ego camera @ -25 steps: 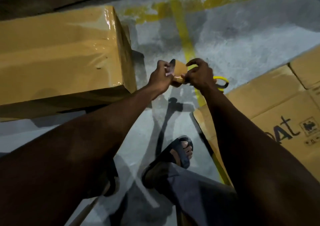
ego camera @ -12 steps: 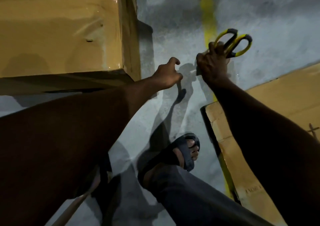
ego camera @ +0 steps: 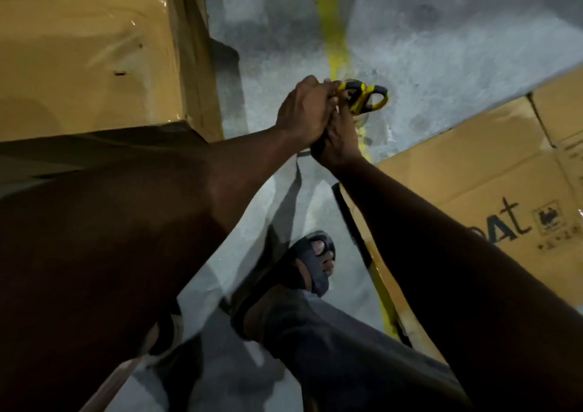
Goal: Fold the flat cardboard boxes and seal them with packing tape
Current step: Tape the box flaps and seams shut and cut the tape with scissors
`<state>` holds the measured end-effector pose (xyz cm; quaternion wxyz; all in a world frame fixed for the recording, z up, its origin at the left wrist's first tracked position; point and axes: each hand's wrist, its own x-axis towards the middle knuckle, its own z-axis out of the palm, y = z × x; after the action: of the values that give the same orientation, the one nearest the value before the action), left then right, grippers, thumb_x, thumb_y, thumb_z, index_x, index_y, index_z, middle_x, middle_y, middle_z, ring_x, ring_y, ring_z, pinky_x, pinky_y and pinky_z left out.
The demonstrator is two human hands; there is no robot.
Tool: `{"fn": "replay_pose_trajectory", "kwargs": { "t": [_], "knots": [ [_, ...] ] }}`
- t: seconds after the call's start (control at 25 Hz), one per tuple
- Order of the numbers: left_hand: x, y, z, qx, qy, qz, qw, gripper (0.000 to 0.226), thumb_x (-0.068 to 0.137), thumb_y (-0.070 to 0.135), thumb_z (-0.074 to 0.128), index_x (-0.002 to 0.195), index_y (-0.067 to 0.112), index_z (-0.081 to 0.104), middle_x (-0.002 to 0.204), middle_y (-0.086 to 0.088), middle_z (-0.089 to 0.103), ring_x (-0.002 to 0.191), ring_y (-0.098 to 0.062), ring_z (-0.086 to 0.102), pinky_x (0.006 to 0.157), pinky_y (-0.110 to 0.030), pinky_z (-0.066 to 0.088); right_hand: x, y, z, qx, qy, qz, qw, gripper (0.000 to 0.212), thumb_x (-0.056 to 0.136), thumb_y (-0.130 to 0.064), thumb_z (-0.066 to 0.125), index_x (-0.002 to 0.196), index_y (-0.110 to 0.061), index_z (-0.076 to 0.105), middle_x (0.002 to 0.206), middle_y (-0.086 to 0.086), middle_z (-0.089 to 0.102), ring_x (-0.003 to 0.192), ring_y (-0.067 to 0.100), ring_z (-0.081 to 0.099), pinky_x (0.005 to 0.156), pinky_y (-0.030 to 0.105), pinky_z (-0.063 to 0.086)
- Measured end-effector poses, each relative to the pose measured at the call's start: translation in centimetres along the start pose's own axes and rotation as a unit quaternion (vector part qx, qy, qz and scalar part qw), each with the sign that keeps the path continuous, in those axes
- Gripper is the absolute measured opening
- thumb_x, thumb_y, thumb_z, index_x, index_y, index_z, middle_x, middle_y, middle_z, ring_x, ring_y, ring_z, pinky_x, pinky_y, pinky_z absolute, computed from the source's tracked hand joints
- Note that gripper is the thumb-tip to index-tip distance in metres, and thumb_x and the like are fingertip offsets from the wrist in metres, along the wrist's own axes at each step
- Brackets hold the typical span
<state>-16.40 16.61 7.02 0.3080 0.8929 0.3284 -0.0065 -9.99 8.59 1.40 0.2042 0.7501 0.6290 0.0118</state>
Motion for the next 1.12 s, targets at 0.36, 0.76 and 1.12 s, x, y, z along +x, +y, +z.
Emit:
{"fn": "replay_pose_trajectory", "kwargs": {
  "t": [0.36, 0.76, 1.12],
  "knots": [
    [0.9, 0.7, -2.1, 0.034, -0.003, -0.025, 0.999, 0.019, 0.091, 0.022, 0.052, 0.104, 0.015, 0.064, 0.105, -0.014, 0.066, 0.103, -0.038, 0.06, 0.075, -0.037, 0.046, -6.8, -0.1, -1.6, 0.122, 0.043, -0.004, 0.992, 0.038, 0.086, -0.017, 0.039, 0.114, -0.006, 0.063, 0.131, 0.025, 0.055, 0.135, 0.046, 0.039, 0.114, 0.059, 0.019],
    [-5.0, 1.1, -19.4, 0.032, 0.077, 0.033, 0.996, 0.052, 0.095, 0.029, 0.045, 0.145, 0.015, 0.04, 0.137, -0.013, 0.052, 0.127, -0.031, 0.047, 0.103, -0.038, 0.04, -1.4, -1.6, -18.7, 0.213, 0.169, 0.126, 0.954, 0.052, 0.085, -0.023, 0.051, 0.131, -0.001, 0.054, 0.136, 0.021, 0.053, 0.133, 0.043, 0.043, 0.11, 0.059, 0.03],
    [-16.2, -24.3, -37.0, 0.147, 0.124, -0.147, 0.97, 0.06, 0.095, 0.034, 0.046, 0.148, 0.011, 0.029, 0.149, -0.016, 0.037, 0.131, -0.038, 0.04, 0.103, -0.05, 0.039, 11.0, -17.6, -31.4, 0.2, 0.051, -0.025, 0.978, 0.069, 0.101, -0.051, 0.024, 0.158, -0.017, 0.002, 0.164, 0.012, -0.009, 0.151, 0.034, -0.009, 0.12, 0.055, 0.0]
  ]
}}
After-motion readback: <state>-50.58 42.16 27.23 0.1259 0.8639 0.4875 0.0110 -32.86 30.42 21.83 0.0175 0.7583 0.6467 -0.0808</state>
